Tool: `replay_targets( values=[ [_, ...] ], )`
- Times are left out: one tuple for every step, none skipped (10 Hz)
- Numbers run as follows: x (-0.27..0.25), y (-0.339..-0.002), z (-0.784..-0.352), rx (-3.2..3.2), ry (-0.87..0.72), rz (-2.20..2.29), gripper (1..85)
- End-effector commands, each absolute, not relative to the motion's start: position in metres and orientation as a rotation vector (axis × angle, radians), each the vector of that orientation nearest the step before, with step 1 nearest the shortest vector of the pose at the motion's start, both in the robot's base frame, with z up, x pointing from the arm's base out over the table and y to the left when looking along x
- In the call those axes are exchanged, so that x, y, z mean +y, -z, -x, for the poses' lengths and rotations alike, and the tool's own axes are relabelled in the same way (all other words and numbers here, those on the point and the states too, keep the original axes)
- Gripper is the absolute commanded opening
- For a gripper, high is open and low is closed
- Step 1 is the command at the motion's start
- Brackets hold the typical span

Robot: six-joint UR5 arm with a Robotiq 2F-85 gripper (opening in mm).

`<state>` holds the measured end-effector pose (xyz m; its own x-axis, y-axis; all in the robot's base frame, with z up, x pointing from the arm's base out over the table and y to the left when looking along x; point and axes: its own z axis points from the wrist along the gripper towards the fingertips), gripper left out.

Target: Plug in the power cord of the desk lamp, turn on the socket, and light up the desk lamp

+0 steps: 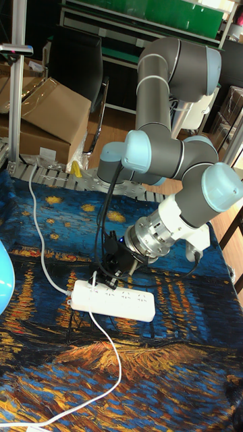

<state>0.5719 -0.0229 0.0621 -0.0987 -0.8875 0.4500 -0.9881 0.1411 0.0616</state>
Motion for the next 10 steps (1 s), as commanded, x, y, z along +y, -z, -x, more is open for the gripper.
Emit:
replay_targets(
  values=[
    [-0.024, -0.061, -0.582, -2.027, -0.395, -1.849, 1.3],
    [-0.02, -0.059, -0.585, -2.013, -0.382, -1.894, 1.3],
    [-0.022, -0.059, -0.592, -1.98, -0.409, -1.936, 1.3],
    [-0.012, -0.055, -0.584, -1.99, -0.339, -1.947, 1.3],
    [-0.013, -0.056, -0.582, -1.995, -0.336, -1.93, 1.3],
    [-0.005, -0.063, -0.58, -1.994, -0.375, -1.888, 1.3],
    [0.003, -0.066, -0.574, -2.007, -0.375, -1.852, 1.3],
    [0.002, -0.07, -0.571, -1.998, -0.387, -1.832, 1.3],
    [-0.006, -0.074, -0.572, -1.982, -0.422, -1.83, 1.3],
    [-0.013, -0.071, -0.575, -1.985, -0.427, -1.837, 1.3]
  ],
)
